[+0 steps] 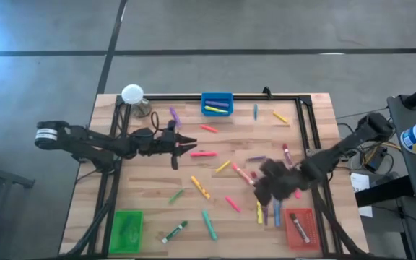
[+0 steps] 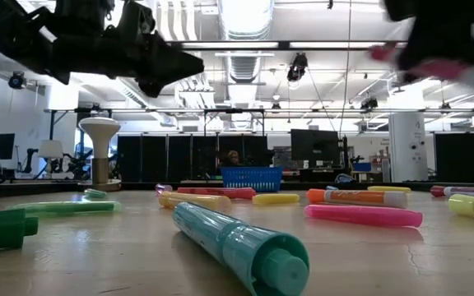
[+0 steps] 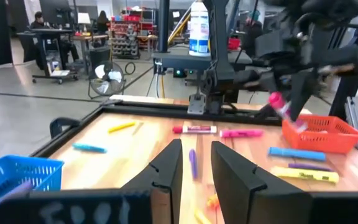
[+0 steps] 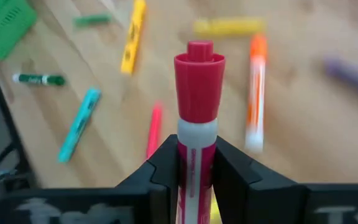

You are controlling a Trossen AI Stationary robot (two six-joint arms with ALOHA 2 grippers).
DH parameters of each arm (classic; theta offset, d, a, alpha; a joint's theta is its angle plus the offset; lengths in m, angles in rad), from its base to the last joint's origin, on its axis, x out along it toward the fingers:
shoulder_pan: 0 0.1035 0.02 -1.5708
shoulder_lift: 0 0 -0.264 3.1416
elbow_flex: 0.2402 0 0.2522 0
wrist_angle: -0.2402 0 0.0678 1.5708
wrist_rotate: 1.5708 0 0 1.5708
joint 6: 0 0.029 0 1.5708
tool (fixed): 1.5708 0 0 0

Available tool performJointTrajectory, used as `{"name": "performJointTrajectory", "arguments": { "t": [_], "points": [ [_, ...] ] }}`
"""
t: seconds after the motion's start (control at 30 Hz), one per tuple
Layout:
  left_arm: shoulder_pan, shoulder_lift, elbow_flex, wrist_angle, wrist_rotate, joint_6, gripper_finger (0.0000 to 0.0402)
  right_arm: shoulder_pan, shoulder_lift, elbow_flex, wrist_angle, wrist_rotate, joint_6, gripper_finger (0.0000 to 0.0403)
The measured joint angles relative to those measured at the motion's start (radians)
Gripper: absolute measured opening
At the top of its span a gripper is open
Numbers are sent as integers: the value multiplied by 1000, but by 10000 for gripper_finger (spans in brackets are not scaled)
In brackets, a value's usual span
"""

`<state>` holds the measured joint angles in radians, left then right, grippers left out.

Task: Pick & Place Markers
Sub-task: Put the pink marker into the orange bin

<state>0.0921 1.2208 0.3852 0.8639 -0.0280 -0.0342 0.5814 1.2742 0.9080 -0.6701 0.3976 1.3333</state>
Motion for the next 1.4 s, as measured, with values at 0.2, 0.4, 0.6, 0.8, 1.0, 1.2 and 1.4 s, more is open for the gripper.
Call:
{"name": "performJointTrajectory", "arguments": {
  "t": [0.2,0.4,0.6,0.8,1.0,1.2,1.4],
  "points": [
    [0,-4,-27,4,0,-1,79,216,85,148,-267,-63,389,66],
    [0,-2,-31,4,0,7,80,357,222,266,-467,-240,655,67],
    [0,-2,-31,4,0,11,80,405,338,281,-450,-412,756,67],
    [0,-2,-31,3,0,13,80,411,409,270,-385,-506,806,67],
    [0,-2,-31,-1,0,20,80,411,414,260,-365,-515,841,67],
    [0,-2,-31,-11,0,30,80,411,408,227,-355,-515,860,68],
    [4,-2,-31,-15,1,35,80,409,410,140,-211,-515,860,68]
  ]
}}
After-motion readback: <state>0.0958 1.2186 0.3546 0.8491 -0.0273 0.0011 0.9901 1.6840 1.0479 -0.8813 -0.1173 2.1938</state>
